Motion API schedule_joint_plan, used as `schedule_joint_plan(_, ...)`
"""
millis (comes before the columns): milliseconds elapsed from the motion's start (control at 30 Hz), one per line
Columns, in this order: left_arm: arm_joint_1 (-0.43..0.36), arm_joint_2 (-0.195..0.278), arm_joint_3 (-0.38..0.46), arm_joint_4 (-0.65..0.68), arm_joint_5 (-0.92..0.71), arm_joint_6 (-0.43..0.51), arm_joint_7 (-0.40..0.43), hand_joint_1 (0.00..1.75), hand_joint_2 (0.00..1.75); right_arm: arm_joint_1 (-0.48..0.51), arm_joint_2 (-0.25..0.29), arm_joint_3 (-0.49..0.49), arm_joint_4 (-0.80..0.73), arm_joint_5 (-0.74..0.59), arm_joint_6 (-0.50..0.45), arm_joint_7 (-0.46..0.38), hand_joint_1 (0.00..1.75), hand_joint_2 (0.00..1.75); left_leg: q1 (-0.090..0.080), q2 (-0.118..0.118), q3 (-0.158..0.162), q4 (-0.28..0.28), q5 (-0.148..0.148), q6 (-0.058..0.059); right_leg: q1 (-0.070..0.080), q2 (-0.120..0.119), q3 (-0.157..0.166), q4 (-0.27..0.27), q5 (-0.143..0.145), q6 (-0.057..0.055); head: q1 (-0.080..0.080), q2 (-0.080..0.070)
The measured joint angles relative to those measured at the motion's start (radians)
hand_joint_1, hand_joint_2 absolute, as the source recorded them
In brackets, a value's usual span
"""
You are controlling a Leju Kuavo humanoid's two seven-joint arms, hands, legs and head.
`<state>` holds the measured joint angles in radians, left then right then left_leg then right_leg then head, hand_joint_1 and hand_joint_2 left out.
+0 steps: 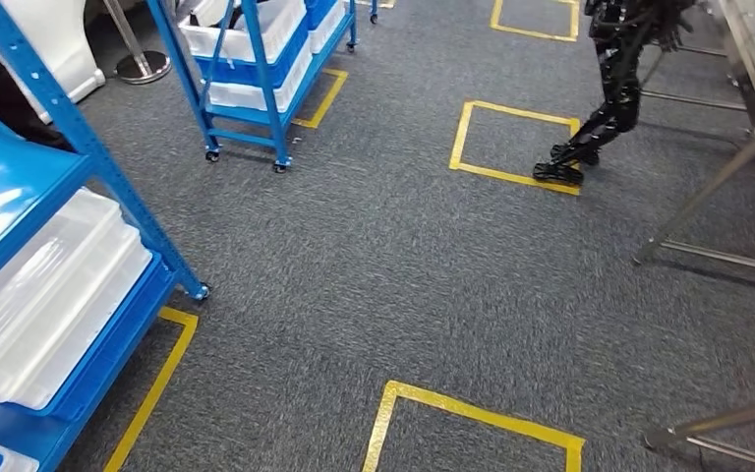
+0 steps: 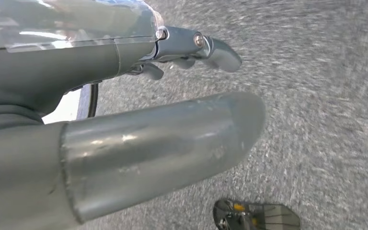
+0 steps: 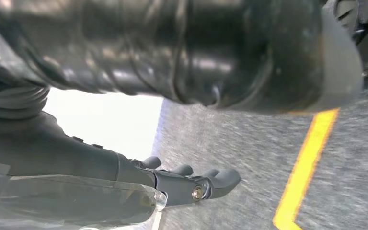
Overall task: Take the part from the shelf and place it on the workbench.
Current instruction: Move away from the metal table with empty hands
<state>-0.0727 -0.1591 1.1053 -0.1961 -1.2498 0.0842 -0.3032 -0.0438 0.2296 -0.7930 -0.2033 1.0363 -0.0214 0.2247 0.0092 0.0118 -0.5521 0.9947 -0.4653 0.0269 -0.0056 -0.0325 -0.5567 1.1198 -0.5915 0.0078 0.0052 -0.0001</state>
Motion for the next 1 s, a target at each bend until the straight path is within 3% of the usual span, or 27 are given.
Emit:
schedule_joint_plan(67,-0.003,0.000,0.000,0.000,0.000,0.000,0.000,0.00,0.00,0.003,0.000,0.000,0.000,0.002,0.001,0.000,0.00,0.00,-0.001,-0.023,-0.002,0.000,0.002,0.005,-0.001,0.025,-0.066,0.131,-0.058,0.001,0.000,0.000)
schedule_joint_plan(100,-0.003,0.000,0.000,0.000,-0.001,0.001,0.000,0.00,0.00,0.004,0.000,0.000,0.000,0.003,0.001,0.000,0.00,0.00,-0.002,-0.036,-0.002,0.001,0.003,0.006,-0.001,0.028,-0.089,0.172,-0.065,0.001,0.000,0.000)
schedule_joint_plan(133,-0.002,0.001,0.001,0.000,-0.001,0.001,0.000,0.00,0.00,0.005,0.000,0.000,0.000,0.004,0.001,0.000,0.00,0.00,-0.003,-0.051,-0.001,0.001,0.003,0.006,-0.001,0.029,-0.095,0.175,-0.049,0.000,0.000,0.000)
schedule_joint_plan(200,0.000,0.000,0.001,0.000,-0.003,0.001,0.000,0.00,0.00,0.006,-0.001,0.000,0.000,0.005,0.001,0.000,0.00,0.00,-0.003,-0.079,0.001,0.003,0.002,0.005,-0.002,0.046,-0.056,0.073,0.029,-0.006,0.000,0.000)
schedule_joint_plan(267,-0.002,-0.001,0.001,0.000,-0.003,0.002,0.000,0.00,0.00,0.007,-0.002,0.000,0.000,0.006,0.001,0.000,0.00,0.00,-0.005,-0.104,0.000,0.008,0.001,-0.001,-0.003,0.088,-0.005,-0.048,0.083,-0.012,0.000,0.000)
schedule_joint_plan(333,-0.002,-0.002,0.001,0.000,-0.003,0.002,0.000,0.00,0.00,0.005,-0.002,0.000,0.000,0.006,0.001,0.000,0.00,0.00,-0.003,-0.123,-0.006,0.010,0.002,-0.013,-0.001,0.105,0.010,-0.088,0.089,-0.015,0.000,0.000)
schedule_joint_plan(400,0.002,-0.001,0.001,0.000,-0.003,0.003,0.000,0.00,0.00,0.001,-0.002,0.000,0.000,0.007,0.002,0.000,0.00,0.00,-0.001,-0.135,-0.012,0.011,0.002,-0.025,-0.002,0.083,0.013,-0.096,0.094,-0.023,0.000,0.000)
schedule_joint_plan(467,0.003,0.000,0.001,0.000,-0.003,0.004,-0.001,0.00,0.00,0.001,-0.001,0.000,0.000,0.007,0.002,0.001,0.00,0.00,-0.003,-0.100,-0.033,0.050,-0.026,-0.034,-0.006,0.057,0.017,-0.108,0.100,-0.036,-0.002,0.000)
schedule_joint_plan(533,0.000,-0.001,0.001,0.000,-0.007,0.004,-0.008,0.00,0.00,0.004,-0.001,-0.001,0.000,0.006,0.003,0.001,0.00,0.00,-0.002,-0.044,-0.087,0.164,-0.091,-0.041,-0.005,0.029,0.017,-0.113,0.101,-0.045,-0.003,0.000)
schedule_joint_plan(600,0.000,-0.001,0.001,0.000,-0.014,0.002,-0.018,0.00,0.00,0.006,-0.001,-0.002,0.000,0.005,0.003,0.001,0.00,0.00,0.003,-0.023,-0.140,0.277,-0.135,-0.049,-0.002,0.000,0.016,-0.113,0.099,-0.047,-0.004,0.000)
schedule_joint_plan(633,0.002,-0.002,0.001,0.000,-0.018,0.002,-0.023,0.00,0.00,0.006,-0.001,-0.003,0.000,0.004,0.003,0.001,0.00,0.00,0.006,-0.019,-0.144,0.289,-0.130,-0.052,-0.001,-0.013,0.017,-0.113,0.097,-0.046,-0.004,0.000)
schedule_joint_plan(667,0.005,-0.002,0.001,0.000,-0.021,0.002,-0.026,0.00,0.00,0.006,-0.001,-0.004,0.000,0.004,0.003,0.001,0.00,0.00,0.008,-0.014,-0.129,0.262,-0.107,-0.055,-0.001,-0.025,0.019,-0.112,0.095,-0.045,-0.004,0.000)
schedule_joint_plan(700,0.007,-0.002,0.001,0.000,-0.024,0.002,-0.028,0.00,0.00,0.006,-0.001,-0.005,0.000,0.003,0.003,0.001,0.00,0.00,0.010,-0.002,-0.095,0.199,-0.072,-0.056,-0.001,-0.037,0.021,-0.111,0.093,-0.042,-0.004,0.000)
schedule_joint_plan(767,0.006,-0.003,0.001,0.000,-0.025,0.003,-0.032,0.00,0.00,0.006,-0.001,-0.007,0.000,0.001,0.002,0.001,0.00,0.00,0.007,0.040,-0.024,0.064,-0.022,-0.050,0.002,-0.057,0.026,-0.107,0.085,-0.032,-0.003,0.000)
schedule_joint_plan(833,0.006,-0.005,0.001,0.000,-0.025,0.004,-0.035,0.00,0.00,0.004,-0.001,-0.008,0.000,0.001,0.000,0.001,0.00,0.00,0.001,0.057,0.003,0.010,-0.012,-0.038,0.005,-0.074,0.030,-0.104,0.080,-0.021,-0.002,0.000)
schedule_joint_plan(900,0.009,-0.007,0.001,0.000,-0.025,0.004,-0.035,0.00,0.00,0.000,-0.001,-0.008,0.000,0.001,0.000,0.001,0.00,0.00,0.000,0.035,0.003,0.006,-0.008,-0.026,0.004,-0.086,0.037,-0.104,0.077,-0.011,-0.002,0.000)
schedule_joint_plan(933,0.011,-0.009,0.001,0.000,-0.025,0.004,-0.035,0.00,0.00,-0.002,-0.001,-0.008,0.000,0.002,0.001,0.001,0.00,0.00,0.001,0.025,0.005,0.002,-0.006,-0.019,0.002,-0.077,0.038,-0.098,0.070,-0.006,-0.002,0.000)
schedule_joint_plan(1000,0.009,-0.011,0.001,0.000,-0.028,0.004,-0.033,0.00,0.00,-0.001,-0.001,-0.009,0.000,0.002,0.001,0.001,0.00,0.00,0.006,0.004,0.010,-0.006,0.002,-0.006,-0.003,-0.028,0.013,-0.032,0.023,0.003,-0.001,0.000)
